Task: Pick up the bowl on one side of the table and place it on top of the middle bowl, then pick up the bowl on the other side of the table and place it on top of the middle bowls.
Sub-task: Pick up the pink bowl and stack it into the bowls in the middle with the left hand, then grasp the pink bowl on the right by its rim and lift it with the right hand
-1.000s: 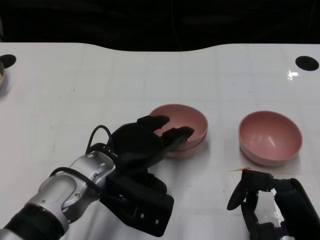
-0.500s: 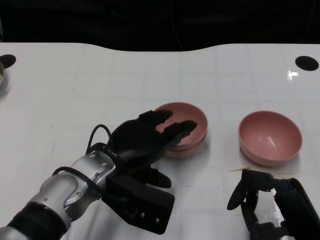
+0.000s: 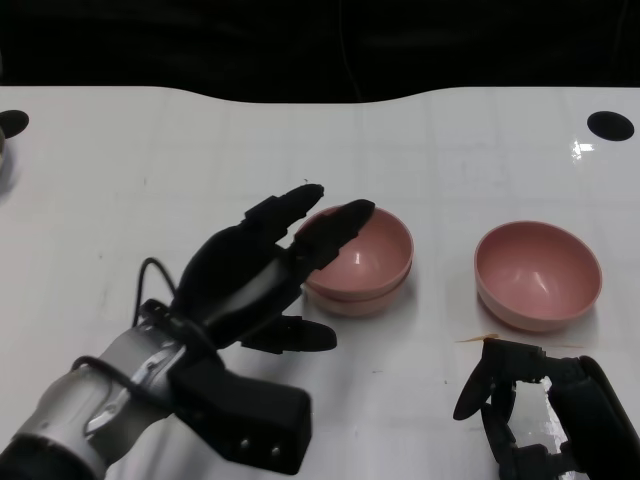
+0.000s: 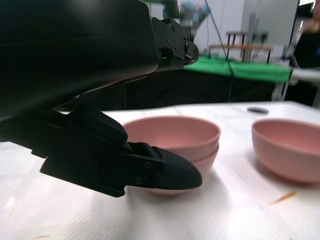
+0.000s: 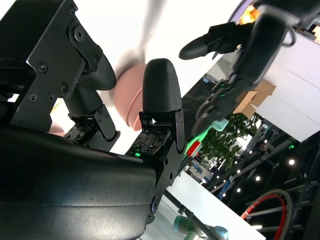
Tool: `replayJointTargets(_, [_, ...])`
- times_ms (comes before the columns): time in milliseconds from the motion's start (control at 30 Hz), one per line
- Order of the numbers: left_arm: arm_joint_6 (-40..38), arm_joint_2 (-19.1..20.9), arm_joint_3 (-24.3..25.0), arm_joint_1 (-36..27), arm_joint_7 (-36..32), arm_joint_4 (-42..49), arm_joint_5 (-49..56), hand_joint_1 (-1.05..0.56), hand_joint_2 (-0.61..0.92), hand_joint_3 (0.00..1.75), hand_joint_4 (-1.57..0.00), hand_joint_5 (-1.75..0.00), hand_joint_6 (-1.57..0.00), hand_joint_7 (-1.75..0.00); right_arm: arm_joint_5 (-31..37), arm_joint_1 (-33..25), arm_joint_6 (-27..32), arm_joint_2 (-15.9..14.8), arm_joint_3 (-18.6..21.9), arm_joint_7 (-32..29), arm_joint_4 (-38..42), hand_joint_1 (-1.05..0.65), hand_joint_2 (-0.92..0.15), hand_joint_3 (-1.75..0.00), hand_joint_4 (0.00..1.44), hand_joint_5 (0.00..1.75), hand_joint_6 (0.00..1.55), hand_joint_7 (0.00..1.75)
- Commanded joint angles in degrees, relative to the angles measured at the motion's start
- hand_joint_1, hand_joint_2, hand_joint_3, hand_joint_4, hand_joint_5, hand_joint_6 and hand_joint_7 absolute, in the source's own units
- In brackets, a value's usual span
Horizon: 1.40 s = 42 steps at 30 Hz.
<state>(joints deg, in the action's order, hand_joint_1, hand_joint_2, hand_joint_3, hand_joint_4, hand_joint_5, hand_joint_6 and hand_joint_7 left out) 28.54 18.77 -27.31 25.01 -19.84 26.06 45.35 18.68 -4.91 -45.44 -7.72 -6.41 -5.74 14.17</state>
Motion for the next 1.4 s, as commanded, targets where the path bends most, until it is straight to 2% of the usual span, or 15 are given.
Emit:
replayJointTargets(33, [6.9, 2.3, 2.8, -2.7, -9.0, 0.5, -0.8, -0.53, 0.92, 0.14, -0.34, -0.48, -0.34, -0.14, -0.4, -0.1, 0.0, -0.2, 0.2, -0.3, -0.3, 0.2, -0.11, -1.65, 0.91, 1.7, 0.88, 1.33])
replayJointTargets(167, [13.7, 3.3, 5.4, -5.8, -14.3, 0.9, -2.6, -0.4, 0.92, 0.11, -0.37, -1.0, -0.52, -0.24, -0.4, -0.1, 0.3, -0.1, 0.0, -0.2, -0.5, 0.2, -0.12, -1.64, 0.9, 1.7, 0.87, 1.33])
replayJointTargets(300, [18.9, 4.5, 8.0, -9.8, -16.2, 0.3, -4.0, -0.35, 0.92, 0.15, -0.46, -1.16, -0.59, -0.39, -0.1, 0.0, 0.3, 0.1, -0.1, -0.6, -0.9, 0.2, -0.11, -1.65, 0.91, 1.71, 0.88, 1.33])
replayJointTargets(400, [22.4, 4.7, 10.0, -12.9, -15.5, -0.6, -6.8, -0.35, 0.92, 0.2, -0.54, -1.21, -0.49, -0.77, 0.3, 0.0, 0.3, 0.2, -0.1, -0.9, -1.1, 0.2, -0.11, -1.67, 0.91, 1.71, 0.88, 1.33])
replayJointTargets(500, [24.7, 4.2, 12.3, -17.1, -13.6, -2.9, -11.1, -0.23, 0.87, 0.2, -0.69, -1.26, -0.64, -0.95, 0.2, -0.2, 0.9, 0.2, -0.1, -0.9, -1.8, 0.19, -0.11, -1.68, 0.9, 1.7, 0.87, 1.33])
replayJointTargets(533, [25.0, 4.1, 12.8, -18.4, -12.2, -3.8, -13.0, -0.2, 0.78, 0.35, -0.72, -1.28, -0.7, -0.97, 0.2, -0.2, 1.0, 0.2, -0.1, -0.9, -1.9, 0.19, -0.1, -1.68, 0.9, 1.7, 0.87, 1.33])
replayJointTargets(633, [25.5, 3.9, 13.9, -22.6, -7.1, -7.0, -19.7, -0.05, 0.41, 1.09, -0.81, -1.37, -0.85, -0.99, 0.0, -0.3, 1.0, 0.4, -0.1, -1.0, -2.3, 0.19, -0.11, -1.67, 0.9, 1.7, 0.87, 1.33])
replayJointTargets(733, [25.1, 3.8, 14.6, -25.9, -1.4, -9.6, -26.4, 0.03, 0.26, 1.45, -0.89, -1.46, -0.93, -1.07, -0.8, -0.1, 1.1, 0.5, 0.1, -0.9, -2.4, 0.2, -0.12, -1.67, 0.89, 1.7, 0.87, 1.32])
replayJointTargets(800, [24.8, 3.2, 15.0, -26.7, 1.7, -9.9, -29.5, 0.03, 0.23, 1.56, -0.93, -1.53, -0.95, -1.17, 0.1, 0.2, 0.7, 0.2, 0.6, -1.6, -2.3, 0.2, -0.14, -1.63, 0.87, 1.7, 0.85, 1.3])
replayJointTargets(933, [24.6, 1.5, 15.9, -27.2, 6.7, -8.1, -34.1, 0.01, 0.22, 1.61, -0.92, -1.7, -0.88, -1.47, 1.2, 0.9, -1.1, -0.1, 1.8, -3.5, -1.8, 0.15, -0.28, -1.4, 0.83, 1.63, 0.81, 1.16])
replayJointTargets(1033, [25.2, 0.3, 16.8, -26.8, 9.8, -5.8, -36.2, 0.02, 0.23, 1.63, -0.9, -1.74, -0.83, -1.58, 1.2, 0.8, 0.9, 0.0, 2.8, -3.6, -4.0, 0.15, -0.36, -1.28, 0.69, 1.27, 0.71, 0.95])
replayJointTargets(1100, [25.6, -0.5, 17.5, -26.5, 11.2, -4.6, -36.6, 0.01, 0.24, 1.63, -0.9, -1.75, -0.81, -1.6, 2.0, 0.4, 3.7, -0.5, 3.8, -3.4, -6.5, 0.12, -0.37, -1.25, 0.65, 1.15, 0.66, 0.84])
replayJointTargets(1167, [25.4, -1.3, 18.1, -26.4, 12.4, -4.1, -36.7, 0.0, 0.24, 1.63, -0.9, -1.75, -0.81, -1.61, 2.0, -0.1, 7.4, -0.9, 4.6, -2.5, -9.6, 0.03, -0.41, -1.07, 0.54, 1.01, 0.58, 0.66])
replayJointTargets(1233, [25.5, -2.0, 18.8, -26.3, 13.2, -3.7, -36.6, 0.0, 0.24, 1.64, -0.91, -1.75, -0.81, -1.62, 2.5, -0.6, 10.5, -1.2, 5.2, -1.9, -12.3, -0.02, -0.5, -0.82, 0.37, 0.98, 0.48, 0.55])
replayJointTargets(1400, [25.8, -3.5, 19.9, -26.1, 14.8, -3.1, -36.0, 0.0, 0.23, 1.65, -0.9, -1.75, -0.81, -1.62, 14.0, -1.5, 20.6, -3.2, 6.9, -3.3, -20.0, -0.28, -0.76, -0.18, 0.12, 0.93, 0.3, 0.42])
